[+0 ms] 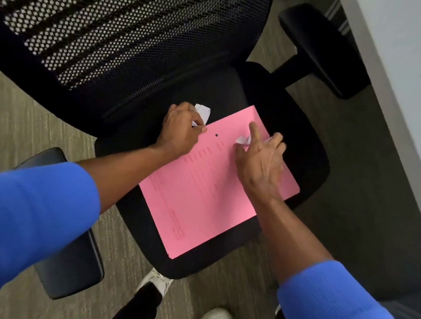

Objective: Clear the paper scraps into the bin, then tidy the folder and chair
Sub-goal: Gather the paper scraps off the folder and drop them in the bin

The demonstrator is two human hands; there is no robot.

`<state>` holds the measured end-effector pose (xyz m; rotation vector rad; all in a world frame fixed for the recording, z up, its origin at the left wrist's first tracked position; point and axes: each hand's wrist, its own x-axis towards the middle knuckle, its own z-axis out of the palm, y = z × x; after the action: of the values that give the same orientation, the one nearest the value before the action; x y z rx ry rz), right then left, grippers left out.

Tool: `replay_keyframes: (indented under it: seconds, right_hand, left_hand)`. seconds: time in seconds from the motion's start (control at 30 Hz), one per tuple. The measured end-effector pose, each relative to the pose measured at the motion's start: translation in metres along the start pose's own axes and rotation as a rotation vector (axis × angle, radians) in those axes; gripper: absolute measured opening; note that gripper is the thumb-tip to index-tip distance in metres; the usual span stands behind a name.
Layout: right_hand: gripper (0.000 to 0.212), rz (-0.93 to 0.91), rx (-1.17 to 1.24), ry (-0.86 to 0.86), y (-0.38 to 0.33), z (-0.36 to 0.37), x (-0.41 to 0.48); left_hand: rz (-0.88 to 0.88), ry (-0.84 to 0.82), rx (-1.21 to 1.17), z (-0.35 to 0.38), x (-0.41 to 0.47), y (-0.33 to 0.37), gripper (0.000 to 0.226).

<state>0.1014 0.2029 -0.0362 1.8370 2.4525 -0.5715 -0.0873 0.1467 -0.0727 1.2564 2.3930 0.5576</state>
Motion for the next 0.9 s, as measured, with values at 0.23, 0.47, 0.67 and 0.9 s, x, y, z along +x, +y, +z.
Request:
replay_keyframes:
  seconds: [0.23, 0.47, 0.67, 0.9]
  right_hand:
    - [0.027, -0.128, -0.167, 0.041, 0.011, 0.01, -0.01]
    - [0.018, -0.164, -0.119, 0.078, 0.02, 0.023, -0.034]
    - [0.016, -0.196, 0.013, 0.115, 0.032, 0.029, -0.069]
    - [0.041, -0.016, 0.263, 0.148, 0.077, 0.051, -0.143]
  left_hand:
    - [0.001, 0.026, 0.059, 0.0, 0.009, -0.008, 0.013]
    - [-0.031, -0.009, 0.011, -0.013, 0.02, 0.0, 0.02]
    - [-0.175, 0.027, -0.067, -0.017, 0.018, 0.02, 0.016]
    - [0.044, 0.258, -0.046, -0.015, -0.022, 0.05, 0.011]
